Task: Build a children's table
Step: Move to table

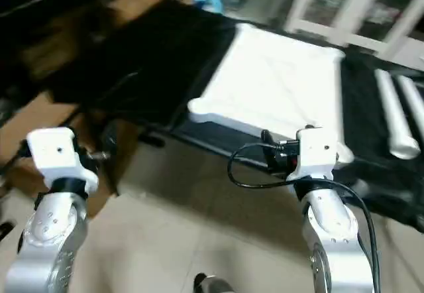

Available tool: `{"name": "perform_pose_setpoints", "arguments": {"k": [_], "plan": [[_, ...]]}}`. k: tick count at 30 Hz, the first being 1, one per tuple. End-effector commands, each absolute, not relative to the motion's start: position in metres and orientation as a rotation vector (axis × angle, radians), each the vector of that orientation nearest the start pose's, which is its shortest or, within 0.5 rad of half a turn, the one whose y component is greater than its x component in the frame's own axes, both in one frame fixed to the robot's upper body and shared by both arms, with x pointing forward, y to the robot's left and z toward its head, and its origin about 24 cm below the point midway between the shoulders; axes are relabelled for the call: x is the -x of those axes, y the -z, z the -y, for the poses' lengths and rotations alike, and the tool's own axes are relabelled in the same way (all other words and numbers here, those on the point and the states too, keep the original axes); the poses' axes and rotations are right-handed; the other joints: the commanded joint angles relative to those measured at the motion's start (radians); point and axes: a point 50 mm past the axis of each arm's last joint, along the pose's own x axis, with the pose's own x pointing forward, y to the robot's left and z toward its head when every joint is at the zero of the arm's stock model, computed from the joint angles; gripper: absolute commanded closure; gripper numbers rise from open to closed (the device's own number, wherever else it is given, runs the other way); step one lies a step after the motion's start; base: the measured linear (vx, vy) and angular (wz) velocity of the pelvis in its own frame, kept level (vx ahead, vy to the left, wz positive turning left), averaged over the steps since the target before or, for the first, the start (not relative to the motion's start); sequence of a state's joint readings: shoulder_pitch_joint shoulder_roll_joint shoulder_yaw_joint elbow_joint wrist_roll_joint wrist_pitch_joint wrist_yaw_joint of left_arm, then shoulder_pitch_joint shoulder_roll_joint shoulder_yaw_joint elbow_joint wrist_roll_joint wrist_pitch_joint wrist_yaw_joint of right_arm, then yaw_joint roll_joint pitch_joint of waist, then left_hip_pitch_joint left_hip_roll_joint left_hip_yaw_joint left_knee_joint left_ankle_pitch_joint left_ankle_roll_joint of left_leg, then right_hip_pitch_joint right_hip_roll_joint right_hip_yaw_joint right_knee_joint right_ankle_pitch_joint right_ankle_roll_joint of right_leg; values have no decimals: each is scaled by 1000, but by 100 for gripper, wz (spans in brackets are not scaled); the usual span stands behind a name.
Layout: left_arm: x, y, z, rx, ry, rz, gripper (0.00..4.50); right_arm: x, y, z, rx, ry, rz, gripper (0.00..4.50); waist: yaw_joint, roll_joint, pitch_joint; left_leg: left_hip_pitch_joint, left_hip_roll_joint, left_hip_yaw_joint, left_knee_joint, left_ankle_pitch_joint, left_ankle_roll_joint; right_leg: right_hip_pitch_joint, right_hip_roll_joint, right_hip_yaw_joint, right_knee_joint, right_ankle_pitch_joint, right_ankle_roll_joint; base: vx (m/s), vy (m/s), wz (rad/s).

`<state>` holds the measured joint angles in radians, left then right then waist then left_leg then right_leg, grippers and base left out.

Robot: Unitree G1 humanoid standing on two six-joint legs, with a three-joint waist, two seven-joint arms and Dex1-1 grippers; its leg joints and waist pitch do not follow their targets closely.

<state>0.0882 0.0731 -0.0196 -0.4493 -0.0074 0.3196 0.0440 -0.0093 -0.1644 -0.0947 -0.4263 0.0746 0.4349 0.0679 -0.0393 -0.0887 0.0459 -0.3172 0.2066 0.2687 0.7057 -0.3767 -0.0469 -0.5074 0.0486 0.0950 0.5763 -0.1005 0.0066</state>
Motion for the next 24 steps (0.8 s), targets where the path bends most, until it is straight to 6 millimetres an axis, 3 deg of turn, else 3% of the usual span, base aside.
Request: {"name": "perform_pose_setpoints", "arguments": {"k": [1, 3, 4, 6, 7, 8, 9, 10, 11, 12, 13, 14, 15, 16, 17, 18, 19, 20, 21, 22, 23, 24], "plan": [[-228, -100, -154, -30, 19, 81, 0, -246, -110, 189, 69, 1, 8, 2, -9, 11, -59, 47, -19, -6, -61, 26, 213, 4, 24, -24, -76, -338, -39, 57, 0, -27], [-229, -98, -157, -44, -18, 69, 0, -249, -108, 186, 71, -17, 0, 2, -11, 9, -60, 64, -24, 1, -62, 40, 217, 6, 25, -20, -72, -290, -90, 55, 3, -26], [-231, -98, -158, -42, -29, 68, 0, -252, -108, 184, 71, -19, 2, 2, -14, 6, -60, 62, -29, 4, -62, 43, 219, 11, 26, -17, -71, -270, -105, 42, 14, -27], [-235, -99, -159, -34, -44, 72, 0, -258, -108, 179, 79, -23, 8, 2, -15, -7, -54, 42, -64, 0, -57, 0, 215, 49, 25, 24, -78, -237, -154, 34, 16, -29], [-237, -99, -158, -42, -31, 69, 0, -261, -108, 175, 77, -30, 12, 2, -13, -6, -49, 42, -66, -3, -57, -9, 214, 50, 28, 32, -82, -237, -160, 11, 16, -33], [-239, -99, -157, -50, -20, 67, 0, -263, -109, 173, 77, -34, 14, 2, -18, -7, -49, 34, -78, -13, -58, 7, 212, 65, 44, 43, -83, -228, -150, 11, 16, -33], [-239, -99, -157, -50, -20, 67, 0, -263, -109, 173, 77, -34, 14, 2, -17, -5, -45, 37, -82, -23, -61, 35, 221, 67, 53, 51, -84, -218, -128, 9, 6, -35], [-241, -99, -155, -65, -12, 67, 0, -264, -110, 171, 87, -38, 16, 2, -18, 1, -39, 43, -73, -32, -68, 61, 230, 62, 61, 44, -83, -219, -119, 17, 0, -34], [-242, -99, -154, -74, -4, 69, 0, -265, -110, 169, 103, -46, 13, 2, -28, 10, -36, 70, -31, -46, -82, 153, 265, 26, 73, 2, -67, -228, -95, 17, 0, -34], [-243, -99, -154, -72, -2, 69, 0, -265, -110, 169, 109, -50, 10, 2, -35, 28, -39, 104, 63, -60, -110, 292, 317, -28, 36, -68, -25, -245, -106, 18, -34, -26], [-243, -99, -154, -74, -3, 70, 0, -265, -110, 169, 112, -51, 11, 2, -30, 40, -32, 107, 122, -53, -137, 361, 322, -54, 3, -107, -10, -259, -123, 33, -55, -28], [-244, -99, -154, -79, -2, 72, 0, -265, -110, 170, 120, -47, 12, 2, -16, 35, -38, 110, 215, -68, -147, 556, 336, -53, -73, -156, 59, -178, -152, 33, -55, -28], [-244, -100, -154, -85, -5, 73, 0, -265, -110, 171, 122, -44, 13, 2, -1, 29, -54, 134, 241, -70, -114, 760, 345, -76, -121, -184, 109, -83, -170, 62, -55, -43], [-245, -101, -155, -93, -12, 73, 0, -266, -111, 174, 131, -36, 16, 2, 10, 24, -58, 148, 208, -40, -67, 795, 335, -92, -142, -192, 119, 47, -239, 82, -110, -47], [-245, -102, -155, -95, -15, 74, 0, -267, -111, 175, 136, -33, 15, 2, 3, 11, -70, 140, 143, -17, -33, 721, 334, -66, -135, -186, 106, 174, -290, 82, -110, -47], [-246, -102, -155, -97, -17, 75, 0, -267, -111, 175, 139, -31, 15, 2, 15, -59, -92, -37, -156, 27, 135, -46, 277, 124, -90, -28, 14, 488, -470, 93, -150, -38], [-246, -103, -157, -115, -26, 73, 0, -269, -111, 176, 144, -27, 15, 2, 38, -60, -87, -63, -176, -18, 160, -253, 210, 139, -145, 7, 14, 523, -573, 47, -123, -33], [-247, -105, -157, -129, -28, 77, 0, -269, -110, 177, 155, -30, 11, 2, 39, -65, -68, -108, -179, -82, 188, -189, 90, 128, -115, 2, -5, 575, -584, 47, -123, -33], [-247, -105, -158, -135, -28, 79, 0, -270, -110, 177, 163, -33, 9, 2, 45, -43, -58, -120, -184, -135, 187, -123, 33, 127, -128, -4, -28, 489, -497, -18, -97, -47], [-247, -106, -158, -136, -29, 80, 0, -270, -110, 177, 165, -34, 9, 2, 48, -23, -52, -128, -178, -160, 176, -100, 17, 139, -141, 8, -52, 382, -432, -55, -94, -60], [-247, -106, -158, -136, -29, 81, 0, -270, -110, 177, 167, -36, 9, 2, 52, 31, -25, -128, -128, -224, 112, 35, 9, 122, -119, 1, -109, 79, -213, -55, -94, -60], [-247, -107, -158, -135, -29, 84, 0, -270, -110, 177, 167, -37, 9, 2, 24, 126, -46, -46, 170, -363, -112, 472, -30, 12, -63, -154, 84, -226, 97, -82, -75, -78]]}}
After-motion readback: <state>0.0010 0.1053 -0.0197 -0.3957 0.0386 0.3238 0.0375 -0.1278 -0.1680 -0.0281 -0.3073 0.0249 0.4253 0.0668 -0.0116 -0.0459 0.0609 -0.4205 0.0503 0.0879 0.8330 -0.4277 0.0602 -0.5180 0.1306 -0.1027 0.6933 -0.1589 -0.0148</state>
